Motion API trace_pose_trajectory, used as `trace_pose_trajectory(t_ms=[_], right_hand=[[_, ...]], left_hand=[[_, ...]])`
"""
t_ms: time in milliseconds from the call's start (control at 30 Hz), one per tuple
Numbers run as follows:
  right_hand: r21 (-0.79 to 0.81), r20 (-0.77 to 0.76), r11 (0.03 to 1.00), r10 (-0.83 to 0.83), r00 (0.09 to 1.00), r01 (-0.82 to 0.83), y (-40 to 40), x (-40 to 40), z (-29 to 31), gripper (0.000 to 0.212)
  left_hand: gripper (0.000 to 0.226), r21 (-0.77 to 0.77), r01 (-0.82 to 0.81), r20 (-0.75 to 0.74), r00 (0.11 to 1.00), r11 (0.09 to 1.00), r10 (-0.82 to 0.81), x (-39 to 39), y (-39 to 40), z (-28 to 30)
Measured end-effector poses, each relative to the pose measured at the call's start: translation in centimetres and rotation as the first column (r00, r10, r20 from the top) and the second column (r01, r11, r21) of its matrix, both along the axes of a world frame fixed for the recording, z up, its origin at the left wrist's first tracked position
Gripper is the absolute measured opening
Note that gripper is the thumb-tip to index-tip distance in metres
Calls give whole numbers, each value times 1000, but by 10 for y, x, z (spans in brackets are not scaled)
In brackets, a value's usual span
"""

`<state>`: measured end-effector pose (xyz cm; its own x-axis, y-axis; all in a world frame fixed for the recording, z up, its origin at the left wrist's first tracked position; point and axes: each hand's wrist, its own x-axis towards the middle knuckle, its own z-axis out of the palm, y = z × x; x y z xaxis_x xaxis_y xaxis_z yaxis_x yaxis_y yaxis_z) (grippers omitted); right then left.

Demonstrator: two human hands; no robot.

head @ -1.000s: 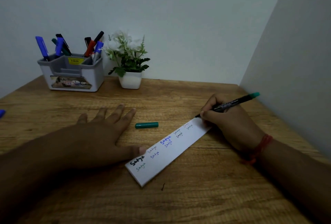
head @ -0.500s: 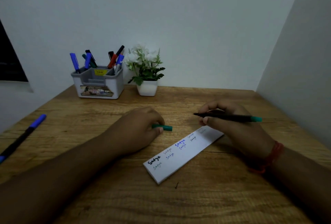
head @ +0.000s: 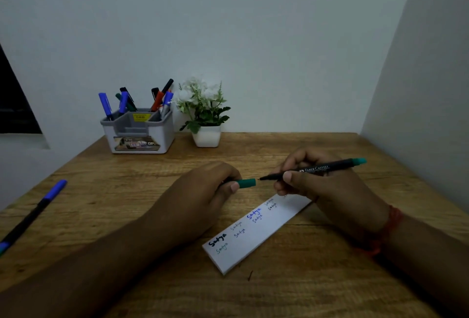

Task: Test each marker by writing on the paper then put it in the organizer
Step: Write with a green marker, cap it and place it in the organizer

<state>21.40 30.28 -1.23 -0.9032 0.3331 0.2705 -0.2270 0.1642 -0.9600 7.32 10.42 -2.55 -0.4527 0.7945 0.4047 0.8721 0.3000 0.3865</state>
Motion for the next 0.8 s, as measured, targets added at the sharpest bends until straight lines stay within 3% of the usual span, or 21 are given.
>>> trace_pose_trajectory(t_ms=[367, 533, 567, 700, 800], right_hand=[[32, 12, 993, 111, 994, -112, -6, 0, -2, 21], [-102, -11, 961, 258, 966, -258, -5, 2, -2, 16], [-79, 0, 965, 250, 968, -249, -7, 2, -1, 17], [260, 40, 960, 97, 994, -104, -18, 6, 1, 9], [264, 10, 956, 126, 992, -124, -24, 9, 1, 9]], left_hand=[[12, 4, 66, -36, 997, 998, -66, 8, 1, 1], [16, 23, 87, -31, 996, 996, -86, 7, 0, 1], [18, 30, 95, -36, 995, 995, -93, 7, 0, 1], [26, 56, 123, -49, 992, 991, -120, 8, 0, 2], [18, 60, 156, -91, 984, 986, -151, 10, -1, 1]])
